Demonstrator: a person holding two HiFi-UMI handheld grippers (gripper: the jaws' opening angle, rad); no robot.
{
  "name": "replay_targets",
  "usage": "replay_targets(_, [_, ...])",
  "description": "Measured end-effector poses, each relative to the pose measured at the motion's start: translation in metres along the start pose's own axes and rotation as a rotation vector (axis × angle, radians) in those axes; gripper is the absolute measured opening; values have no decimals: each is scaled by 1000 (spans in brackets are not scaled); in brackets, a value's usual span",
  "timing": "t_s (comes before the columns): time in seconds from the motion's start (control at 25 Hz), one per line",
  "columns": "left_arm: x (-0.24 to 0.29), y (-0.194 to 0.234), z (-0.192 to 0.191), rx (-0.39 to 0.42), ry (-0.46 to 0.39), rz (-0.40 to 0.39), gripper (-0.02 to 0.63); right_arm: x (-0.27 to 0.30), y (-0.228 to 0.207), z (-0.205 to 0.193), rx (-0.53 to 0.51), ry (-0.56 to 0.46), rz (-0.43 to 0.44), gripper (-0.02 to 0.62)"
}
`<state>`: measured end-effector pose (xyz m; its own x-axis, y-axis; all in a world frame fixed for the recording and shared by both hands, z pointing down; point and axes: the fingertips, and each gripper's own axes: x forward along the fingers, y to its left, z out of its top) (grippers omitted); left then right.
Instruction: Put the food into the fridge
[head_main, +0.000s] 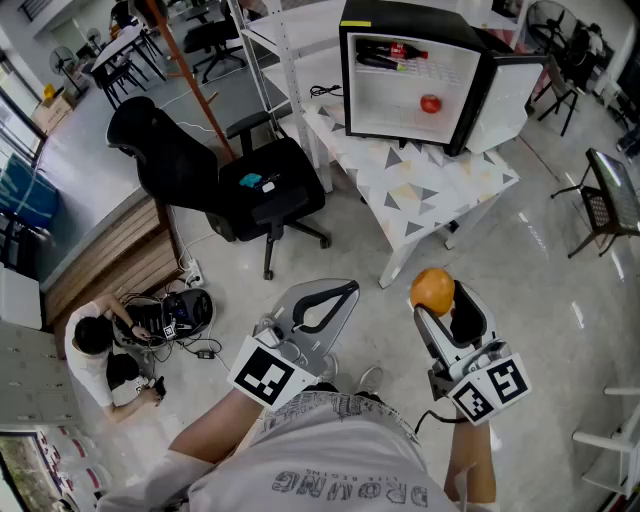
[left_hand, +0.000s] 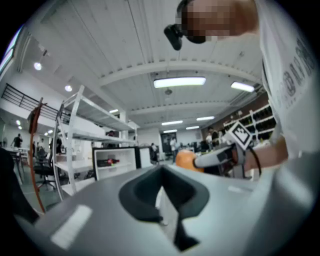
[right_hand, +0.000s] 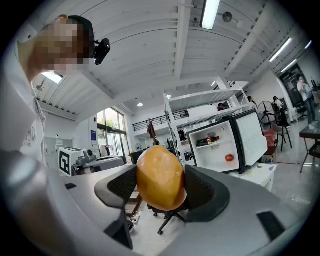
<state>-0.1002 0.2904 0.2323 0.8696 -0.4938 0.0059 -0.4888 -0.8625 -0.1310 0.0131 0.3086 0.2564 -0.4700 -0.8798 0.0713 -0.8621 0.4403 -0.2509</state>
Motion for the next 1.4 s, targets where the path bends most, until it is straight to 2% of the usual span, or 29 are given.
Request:
replay_targets(0.6, [9,-18,1,9,11,22,8,-19,-14,3,11,-26,7,290])
replay_targets(1.12, [28,-54,2,28,23,78,8,-55,-42,3,19,-25,43,291])
replay_targets(1.4, [37,-58,0,30,30,101,8,-60,-56,3,17,-28,56,290])
